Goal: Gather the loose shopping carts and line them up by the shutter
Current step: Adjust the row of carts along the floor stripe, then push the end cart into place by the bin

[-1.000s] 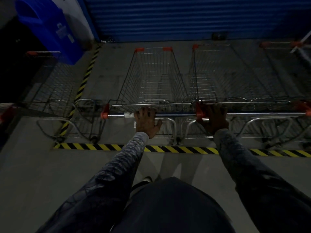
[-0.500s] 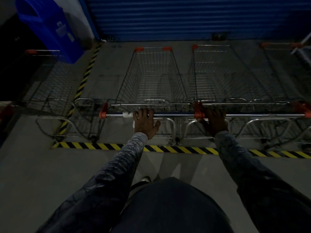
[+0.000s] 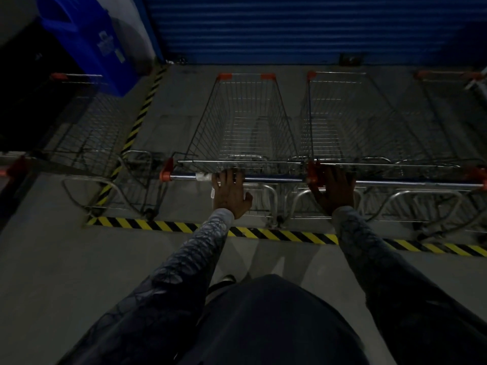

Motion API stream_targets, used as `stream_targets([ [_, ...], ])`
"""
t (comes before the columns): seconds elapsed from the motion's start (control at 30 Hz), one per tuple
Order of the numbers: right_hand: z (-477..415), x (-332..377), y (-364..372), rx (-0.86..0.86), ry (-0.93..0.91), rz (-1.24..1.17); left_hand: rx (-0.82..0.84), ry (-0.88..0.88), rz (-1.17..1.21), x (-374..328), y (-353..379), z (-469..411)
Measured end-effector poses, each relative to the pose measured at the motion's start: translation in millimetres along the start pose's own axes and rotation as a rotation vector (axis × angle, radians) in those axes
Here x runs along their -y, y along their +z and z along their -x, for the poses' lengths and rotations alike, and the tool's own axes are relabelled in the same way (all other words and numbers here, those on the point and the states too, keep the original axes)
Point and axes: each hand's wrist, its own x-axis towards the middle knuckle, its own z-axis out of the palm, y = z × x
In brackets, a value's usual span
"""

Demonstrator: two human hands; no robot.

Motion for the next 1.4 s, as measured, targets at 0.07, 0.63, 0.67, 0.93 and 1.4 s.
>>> stream_targets([
  [0.07,-3.0,11.8,2.5,-0.063,0.018,-0.015,-0.093,0.003,0.087,-3.7,-5.5,3.8],
  [0.63,-4.4,157.9,25.9,0.048,-0.515,-0.282,-0.180,-0.344,0.097,53.1,-16.0,89.0],
  [0.67,-1.3,168.0,29.8,0.052,-0.547,-0.306,-0.150,-0.380,0.094,61.6,-16.6,100.0],
  [0.93,19.7,260.0,56.2,0.081,-0.637,-0.449,0.049,-0.704,0.119,132.7,-18.4,177.0],
  [1.4,29.4,446.3,120.6,0.390,-0.506,-0.401,0.000,-0.832,0.089,312.7,-50.4,234.2],
])
